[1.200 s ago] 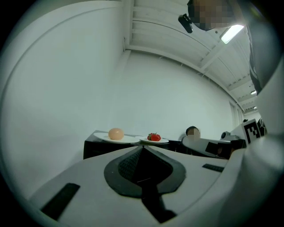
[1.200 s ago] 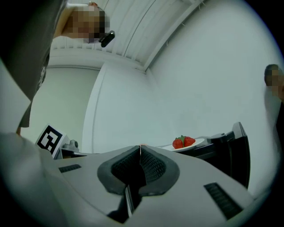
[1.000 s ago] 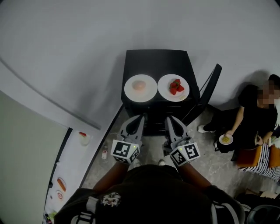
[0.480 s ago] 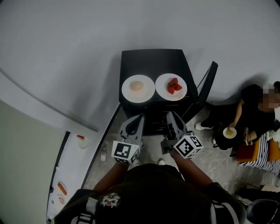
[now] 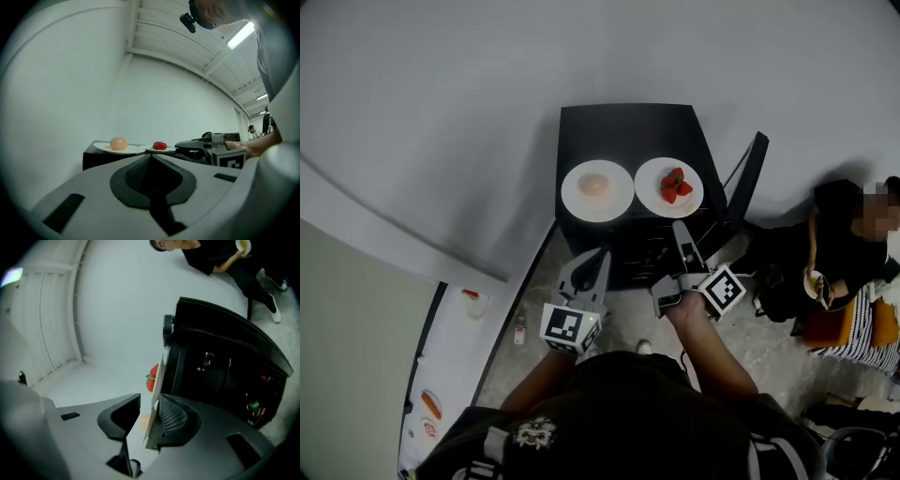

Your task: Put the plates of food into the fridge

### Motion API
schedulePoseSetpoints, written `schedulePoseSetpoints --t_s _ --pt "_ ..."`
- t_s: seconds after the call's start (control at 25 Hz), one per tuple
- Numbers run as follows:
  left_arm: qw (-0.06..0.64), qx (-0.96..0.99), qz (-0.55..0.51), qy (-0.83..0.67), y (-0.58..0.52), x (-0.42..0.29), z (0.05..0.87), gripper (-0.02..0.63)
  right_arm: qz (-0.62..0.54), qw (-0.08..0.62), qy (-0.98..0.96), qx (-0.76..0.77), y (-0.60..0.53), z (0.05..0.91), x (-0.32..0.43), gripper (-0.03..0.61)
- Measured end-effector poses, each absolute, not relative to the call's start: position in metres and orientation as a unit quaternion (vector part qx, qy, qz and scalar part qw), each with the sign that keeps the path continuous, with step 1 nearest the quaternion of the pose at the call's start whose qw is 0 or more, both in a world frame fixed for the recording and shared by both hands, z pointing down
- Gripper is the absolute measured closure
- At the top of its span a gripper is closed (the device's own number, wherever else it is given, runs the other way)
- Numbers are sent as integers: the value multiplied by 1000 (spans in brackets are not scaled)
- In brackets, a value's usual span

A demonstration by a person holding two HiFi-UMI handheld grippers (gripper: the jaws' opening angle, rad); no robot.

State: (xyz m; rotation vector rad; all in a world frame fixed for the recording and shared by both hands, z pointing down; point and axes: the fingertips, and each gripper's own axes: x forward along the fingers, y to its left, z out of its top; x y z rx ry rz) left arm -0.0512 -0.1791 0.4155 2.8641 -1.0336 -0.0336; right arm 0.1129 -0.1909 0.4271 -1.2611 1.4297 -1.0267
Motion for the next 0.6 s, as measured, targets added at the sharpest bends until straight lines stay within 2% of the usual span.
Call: schedulePoseSetpoints --t_s 0.24,0.6 --pt "52 939 -15 -341 -183 -53 416 591 -452 516 544 -484 -208 424 120 448" --pt "60 939 -15 -339 -191 -49 422 591 -454 524 533 -485 -223 428 125 448"
